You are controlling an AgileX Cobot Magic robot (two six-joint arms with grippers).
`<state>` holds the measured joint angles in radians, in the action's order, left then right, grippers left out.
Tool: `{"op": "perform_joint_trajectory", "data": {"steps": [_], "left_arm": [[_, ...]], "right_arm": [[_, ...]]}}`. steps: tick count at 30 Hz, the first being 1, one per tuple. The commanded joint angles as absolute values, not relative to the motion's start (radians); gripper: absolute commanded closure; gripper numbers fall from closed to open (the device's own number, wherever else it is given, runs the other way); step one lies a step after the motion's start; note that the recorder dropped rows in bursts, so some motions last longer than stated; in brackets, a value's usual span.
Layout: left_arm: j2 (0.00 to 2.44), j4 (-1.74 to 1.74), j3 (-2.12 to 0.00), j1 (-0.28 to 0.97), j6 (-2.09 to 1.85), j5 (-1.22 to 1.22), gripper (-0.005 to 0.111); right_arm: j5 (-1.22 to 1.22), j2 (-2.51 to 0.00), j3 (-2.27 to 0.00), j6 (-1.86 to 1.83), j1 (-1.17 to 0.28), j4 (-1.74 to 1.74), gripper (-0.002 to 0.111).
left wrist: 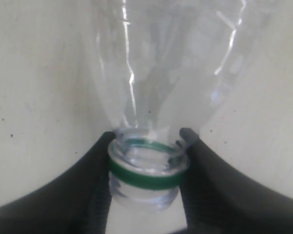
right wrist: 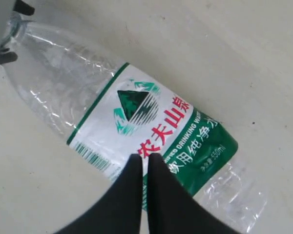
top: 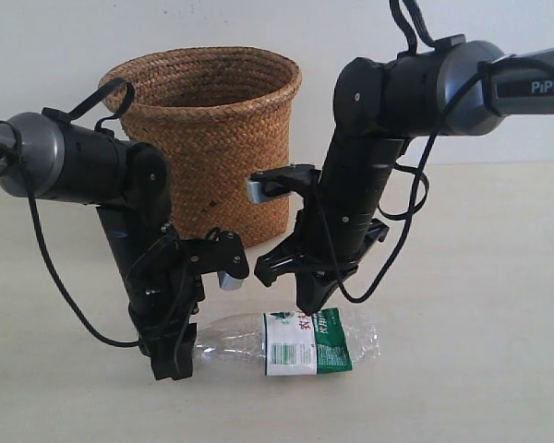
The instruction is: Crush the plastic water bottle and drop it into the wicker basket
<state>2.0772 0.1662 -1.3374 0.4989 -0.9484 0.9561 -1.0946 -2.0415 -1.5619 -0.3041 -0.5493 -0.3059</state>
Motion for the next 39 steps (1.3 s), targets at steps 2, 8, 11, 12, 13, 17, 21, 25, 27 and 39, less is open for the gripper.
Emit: {"op": "perform_joint_trajectory", "data": {"steps": [2, 8, 11, 12, 13, 17, 21, 25, 27, 39], "left_arm": [[2.071, 0.168, -1.337, 0.498, -0.940, 0.960, 0.103], [2.071, 0.168, -1.337, 0.498, -0.940, 0.960, 0.103], [2.071, 0.168, -1.337, 0.498, -0.940, 0.960, 0.103], [2.071, 0.168, -1.337, 0.498, -0.940, 0.960, 0.103], [2.071, 0.168, -1.337, 0.498, -0.940, 0.960, 0.103], [2.071, 0.168, -1.337, 0.498, -0.940, 0.960, 0.103], [2.071, 0.168, -1.337, 0.498, -0.940, 0.960, 0.103], [2.071, 0.168, -1.337, 0.498, -0.940, 0.960, 0.103], [2.071, 0.168, -1.337, 0.498, -0.940, 0.960, 0.103], [2.071, 0.168, -1.337, 0.498, -0.940, 0.960, 0.103]], "right_arm": [[-1.071, -2.073, -1.567, -0.302, -0.588, -0.300, 0.108], [-1.043, -2.149, -1.567, -0.297, -0.608, -0.300, 0.108], [-1.043, -2.151, -1.567, -0.286, -0.608, -0.283, 0.108], [-1.043, -2.147, -1.567, -0.284, -0.608, -0.281, 0.108], [-1.043, -2.145, -1.567, -0.282, -0.608, -0.280, 0.108], [-1.031, -2.143, -1.567, -0.266, -0.608, -0.272, 0.108], [-0.986, -2.147, -1.567, -0.126, -0.608, -0.228, 0.108], [-0.965, -2.164, -1.567, 0.000, -0.608, -0.213, 0.108], [-0.971, -2.172, -1.567, -0.020, -0.608, -0.213, 0.108], [-1.025, -2.221, -1.565, -0.056, -0.608, -0.131, 0.108]]}}
